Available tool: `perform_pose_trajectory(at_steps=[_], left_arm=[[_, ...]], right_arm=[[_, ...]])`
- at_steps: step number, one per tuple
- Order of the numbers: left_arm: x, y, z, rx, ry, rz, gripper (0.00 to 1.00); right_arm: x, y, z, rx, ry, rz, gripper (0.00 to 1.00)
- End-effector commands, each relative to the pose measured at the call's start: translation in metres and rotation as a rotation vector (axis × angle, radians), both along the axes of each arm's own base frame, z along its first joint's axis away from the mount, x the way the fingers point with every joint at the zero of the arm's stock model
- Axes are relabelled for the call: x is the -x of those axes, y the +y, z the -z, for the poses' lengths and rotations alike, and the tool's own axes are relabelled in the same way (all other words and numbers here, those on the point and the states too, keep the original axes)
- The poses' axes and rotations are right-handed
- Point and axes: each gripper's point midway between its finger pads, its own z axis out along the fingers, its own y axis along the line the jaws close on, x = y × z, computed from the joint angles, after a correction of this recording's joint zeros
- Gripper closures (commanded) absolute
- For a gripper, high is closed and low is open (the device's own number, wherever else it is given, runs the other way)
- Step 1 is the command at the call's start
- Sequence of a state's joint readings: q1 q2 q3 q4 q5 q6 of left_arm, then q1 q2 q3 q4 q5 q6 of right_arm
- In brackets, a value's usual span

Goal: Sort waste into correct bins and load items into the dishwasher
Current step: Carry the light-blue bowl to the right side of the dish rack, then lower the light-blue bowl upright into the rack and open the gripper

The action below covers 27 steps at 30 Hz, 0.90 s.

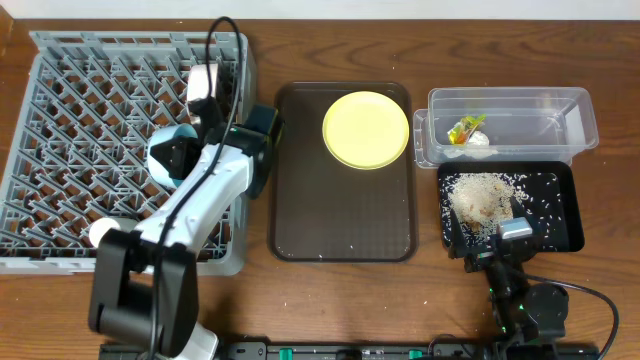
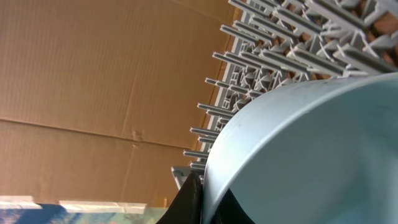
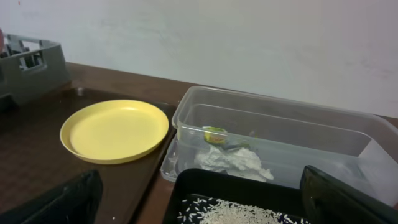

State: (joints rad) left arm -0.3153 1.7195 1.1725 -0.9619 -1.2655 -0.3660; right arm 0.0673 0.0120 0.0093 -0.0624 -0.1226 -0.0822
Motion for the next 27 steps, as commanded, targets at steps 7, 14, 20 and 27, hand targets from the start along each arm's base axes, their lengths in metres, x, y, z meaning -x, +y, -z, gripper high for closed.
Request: perform_pose_trajectory(at_steps=[7, 14, 20, 27], left_arm=[[0.0, -0.009, 0.019, 0.046, 0.035, 0.01, 0.92], [0.012, -0.027, 0.046, 0.215, 0.092, 0.005, 0.72], [0.027, -0.034, 0.039, 0.356, 0.062, -0.033, 0.55], [0.038, -0.062, 0.007, 0.698, -0.077, 0.013, 0.43]], right_arm=[[0.0, -0.002, 0.001, 0.009, -0.002, 0.009, 0.01], [0.0, -0.002, 0.001, 0.009, -0.003, 0.009, 0.01], [0.0, -0.002, 0.001, 0.009, -0.003, 0.009, 0.01], [0.0, -0.002, 0.001, 0.009, -0.003, 0.009, 0.01]])
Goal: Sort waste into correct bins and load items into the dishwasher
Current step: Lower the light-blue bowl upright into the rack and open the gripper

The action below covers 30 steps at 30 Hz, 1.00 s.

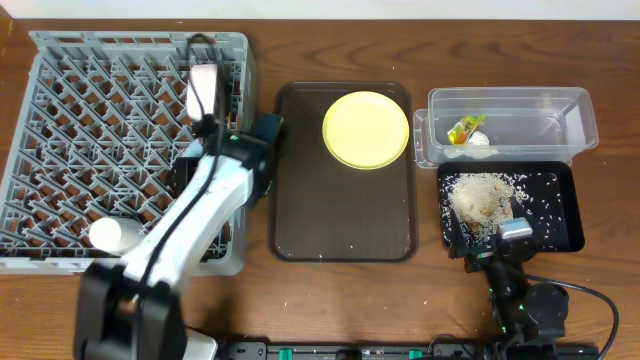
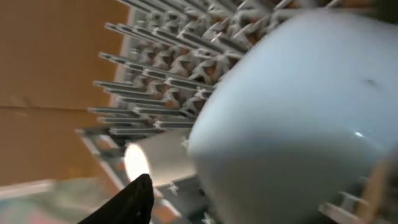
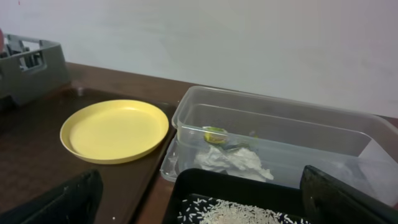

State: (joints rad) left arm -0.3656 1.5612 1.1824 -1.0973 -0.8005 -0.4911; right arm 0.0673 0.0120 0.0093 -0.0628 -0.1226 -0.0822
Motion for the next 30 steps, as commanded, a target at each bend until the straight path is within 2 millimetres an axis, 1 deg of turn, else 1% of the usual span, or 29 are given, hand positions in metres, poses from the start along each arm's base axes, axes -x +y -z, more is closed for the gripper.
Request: perform_pose_trajectory(at_steps=[1, 4, 7, 9, 11, 13, 14, 16, 17, 19, 20, 22, 23, 24, 25, 26, 28, 30], left_arm=[[0.002, -0.024, -0.025, 0.247, -0.127, 0.005, 0.41], [0.001, -0.027, -0.046, 0.312, -0.229, 0.022, 0.38], [-0.006, -0.028, -0.06, 0.338, -0.299, 0.053, 0.37], [-0.012, -0.028, -0.065, 0.35, -0.333, 0.055, 0.37], [-0.019, -0.031, -0.064, 0.362, -0.336, 0.079, 0.38], [-0.031, -0.032, -0.067, 0.358, -0.36, 0.104, 0.38], [-0.04, -0.033, -0.071, 0.354, -0.381, 0.127, 0.38], [-0.06, -0.04, -0.082, 0.362, -0.438, 0.197, 0.38], [-0.078, -0.048, -0.092, 0.371, -0.479, 0.274, 0.39], [-0.096, -0.048, -0.1, 0.358, -0.53, 0.311, 0.39], [-0.103, -0.047, -0.101, 0.351, -0.547, 0.315, 0.4], [-0.119, -0.042, -0.095, 0.331, -0.555, 0.311, 0.4], [-0.127, -0.037, -0.088, 0.318, -0.548, 0.307, 0.4], [-0.133, -0.033, -0.082, 0.304, -0.539, 0.306, 0.43], [-0.145, -0.022, -0.069, 0.28, -0.521, 0.293, 0.48], [-0.152, -0.015, -0.062, 0.276, -0.524, 0.273, 0.5], [-0.161, -0.003, -0.052, 0.271, -0.529, 0.243, 0.5], [-0.167, 0.004, -0.041, 0.269, -0.521, 0.225, 0.5]], right_arm=[[0.0, -0.002, 0.001, 0.009, -0.003, 0.009, 0.01], [0.0, -0.002, 0.001, 0.009, -0.003, 0.009, 0.01], [0.0, -0.002, 0.001, 0.009, -0.003, 0.009, 0.01], [0.0, -0.002, 0.001, 0.009, -0.003, 0.009, 0.01], [0.0, -0.002, 0.001, 0.009, -0.003, 0.009, 0.01], [0.0, -0.002, 0.001, 0.009, -0.003, 0.009, 0.01], [0.0, -0.002, 0.001, 0.009, -0.003, 0.009, 0.01], [0.0, -0.002, 0.001, 0.009, -0.003, 0.009, 0.01], [0.0, -0.002, 0.001, 0.009, -0.003, 0.009, 0.01], [0.0, -0.002, 0.001, 0.009, -0.003, 0.009, 0.01], [0.0, -0.002, 0.001, 0.009, -0.003, 0.009, 0.01], [0.0, -0.002, 0.001, 0.009, -0.003, 0.009, 0.01], [0.0, -0.002, 0.001, 0.009, -0.003, 0.009, 0.01], [0.0, -0.002, 0.001, 0.009, -0.003, 0.009, 0.01], [0.0, -0.002, 0.001, 0.009, -0.003, 0.009, 0.01], [0.0, -0.002, 0.001, 0.009, -0.003, 0.009, 0.01], [0.0, -0.002, 0.001, 0.009, -0.003, 0.009, 0.01], [0.0, -0.002, 0.001, 0.009, -0.003, 0.009, 0.01]])
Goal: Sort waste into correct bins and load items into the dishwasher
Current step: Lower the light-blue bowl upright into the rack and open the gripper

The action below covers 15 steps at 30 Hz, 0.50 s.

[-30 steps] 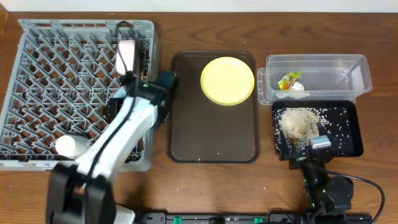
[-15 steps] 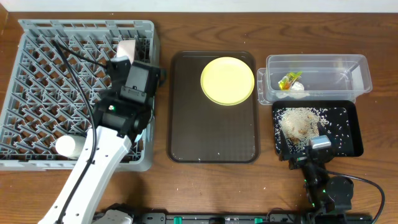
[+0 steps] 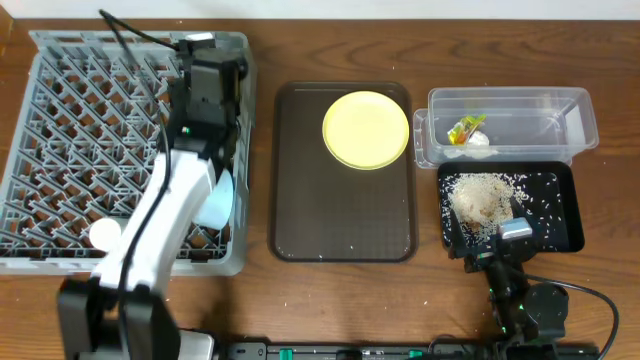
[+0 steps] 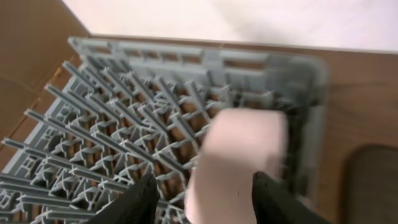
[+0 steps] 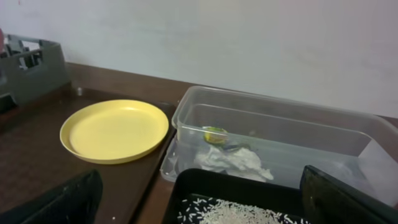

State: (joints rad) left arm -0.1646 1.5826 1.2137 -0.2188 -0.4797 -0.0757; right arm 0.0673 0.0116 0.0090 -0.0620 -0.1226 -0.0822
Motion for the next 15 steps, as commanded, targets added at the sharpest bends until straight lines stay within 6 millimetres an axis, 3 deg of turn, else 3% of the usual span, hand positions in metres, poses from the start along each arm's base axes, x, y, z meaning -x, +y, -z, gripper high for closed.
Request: perform_pose_trajectory(at_steps=[1, 6, 11, 15], left_arm=[[-0.01, 0.016, 0.016, -0.02, 0.034, -0.01, 0.5], [-0.004, -0.004, 0.046, 0.061, 0.148, 0.089, 0.54], [0.015, -0.024, 0.064, 0.124, 0.249, 0.13, 0.55], [0.029, -0.027, 0.074, 0.123, 0.32, 0.137, 0.57]], right_arm=[[0.0, -0.002, 0.001, 0.009, -0.002, 0.009, 0.01], [0.0, -0.002, 0.001, 0.009, -0.002, 0.009, 0.01], [0.0, -0.002, 0.001, 0.009, -0.002, 0.009, 0.01], [0.0, -0.002, 0.001, 0.009, -0.002, 0.009, 0.01]])
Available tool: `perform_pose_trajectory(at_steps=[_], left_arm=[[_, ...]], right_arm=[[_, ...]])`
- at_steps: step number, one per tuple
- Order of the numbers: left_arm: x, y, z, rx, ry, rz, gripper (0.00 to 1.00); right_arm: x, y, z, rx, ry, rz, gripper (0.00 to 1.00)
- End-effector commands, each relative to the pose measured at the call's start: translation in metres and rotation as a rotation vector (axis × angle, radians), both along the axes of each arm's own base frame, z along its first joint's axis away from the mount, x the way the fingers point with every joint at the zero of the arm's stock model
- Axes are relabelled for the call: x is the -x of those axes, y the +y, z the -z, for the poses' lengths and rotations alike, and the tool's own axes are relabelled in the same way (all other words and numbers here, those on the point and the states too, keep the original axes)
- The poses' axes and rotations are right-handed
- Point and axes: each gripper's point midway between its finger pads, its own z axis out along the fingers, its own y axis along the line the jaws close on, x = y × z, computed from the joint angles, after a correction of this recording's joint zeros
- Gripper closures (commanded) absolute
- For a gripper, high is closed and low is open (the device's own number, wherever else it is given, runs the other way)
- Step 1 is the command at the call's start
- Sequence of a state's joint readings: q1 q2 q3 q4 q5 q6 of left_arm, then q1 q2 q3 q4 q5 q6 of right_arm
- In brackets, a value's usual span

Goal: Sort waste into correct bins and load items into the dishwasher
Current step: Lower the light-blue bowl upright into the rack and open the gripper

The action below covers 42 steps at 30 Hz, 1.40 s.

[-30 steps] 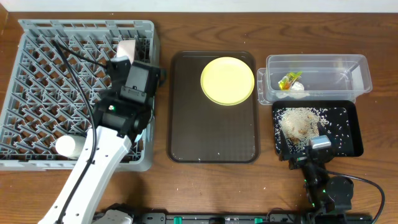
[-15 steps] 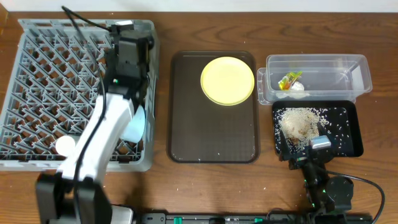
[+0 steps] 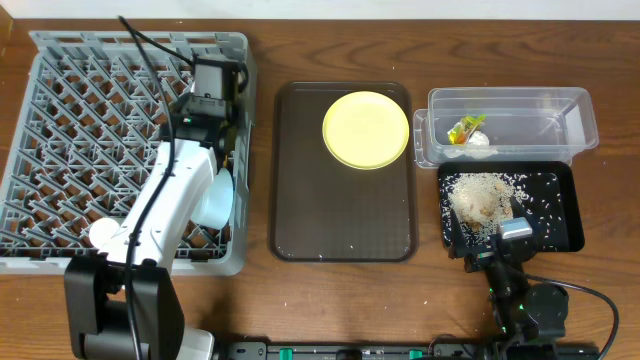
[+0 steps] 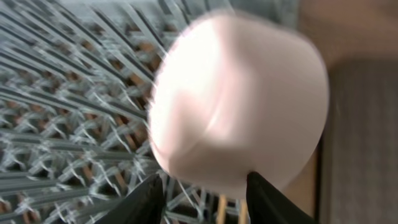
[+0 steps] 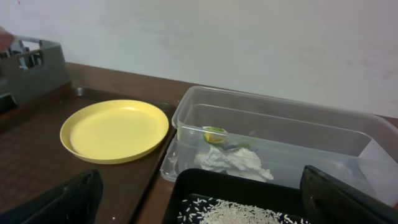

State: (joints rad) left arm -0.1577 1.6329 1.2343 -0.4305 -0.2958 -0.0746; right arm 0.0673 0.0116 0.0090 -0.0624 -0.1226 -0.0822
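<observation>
My left gripper is over the far right part of the grey dish rack. In the left wrist view a pink cup fills the frame, blurred, just beyond the gripper, whose jaws stand wide open either side of its lower edge. From overhead the cup is hidden under the gripper. A pale blue bowl stands on edge in the rack's right side. A yellow plate lies on the brown tray. My right gripper rests open and empty by the black bin.
A white cup lies in the rack's near left. The clear bin holds a crumpled tissue and a wrapper. Rice is piled in the black bin. The right wrist view shows the plate and clear bin.
My left gripper has moved in closer to the pink cup, which now looms large between the open fingers. The blue bowl, the plate and the right arm have not moved.
My left gripper held the pale blue bowl over the rack's right half. Then the bowl was low among the tines near the white cup. Then the bowl stood on edge, let go, with the gripper open over the pink cup, now closer.
</observation>
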Motion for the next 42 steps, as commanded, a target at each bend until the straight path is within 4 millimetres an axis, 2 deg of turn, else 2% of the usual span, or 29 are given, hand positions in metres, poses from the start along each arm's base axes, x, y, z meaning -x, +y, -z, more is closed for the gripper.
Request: perform_pose_trajectory(at_steps=[1, 8, 11, 15, 19, 22, 25, 31, 35, 39, 42], left_arm=[[0.008, -0.004, 0.018, 0.027, 0.066, 0.009, 0.57], [0.009, 0.033, 0.013, -0.019, 0.038, -0.132, 0.57], [0.009, 0.032, 0.015, 0.021, 0.043, -0.124, 0.57], [0.015, 0.011, 0.001, 0.047, 0.032, -0.058, 0.59], [0.015, -0.025, -0.031, 0.034, -0.054, 0.067, 0.59], [0.009, -0.054, -0.041, 0.018, -0.097, 0.162, 0.63], [0.001, -0.071, -0.033, -0.003, -0.101, 0.22, 0.65], [-0.023, -0.077, 0.0, -0.005, -0.092, 0.219, 0.73], [-0.036, -0.098, 0.013, 0.043, -0.102, 0.308, 0.73], [-0.041, -0.087, 0.017, 0.022, -0.104, 0.275, 0.73], [-0.044, -0.067, 0.017, 0.021, -0.103, 0.232, 0.73]], right_arm=[[0.0, -0.002, 0.001, 0.009, -0.002, 0.009, 0.01], [0.0, -0.002, 0.001, 0.009, -0.003, 0.009, 0.01], [0.0, -0.002, 0.001, 0.009, -0.002, 0.009, 0.01], [0.0, -0.002, 0.001, 0.009, -0.002, 0.009, 0.01], [0.0, -0.002, 0.001, 0.009, -0.002, 0.009, 0.01], [0.0, -0.002, 0.001, 0.009, -0.003, 0.009, 0.01], [0.0, -0.002, 0.001, 0.009, -0.003, 0.009, 0.01], [0.0, -0.002, 0.001, 0.009, -0.003, 0.009, 0.01], [0.0, -0.002, 0.001, 0.009, -0.003, 0.009, 0.01], [0.0, -0.002, 0.001, 0.009, -0.003, 0.009, 0.01], [0.0, -0.002, 0.001, 0.009, -0.003, 0.009, 0.01]])
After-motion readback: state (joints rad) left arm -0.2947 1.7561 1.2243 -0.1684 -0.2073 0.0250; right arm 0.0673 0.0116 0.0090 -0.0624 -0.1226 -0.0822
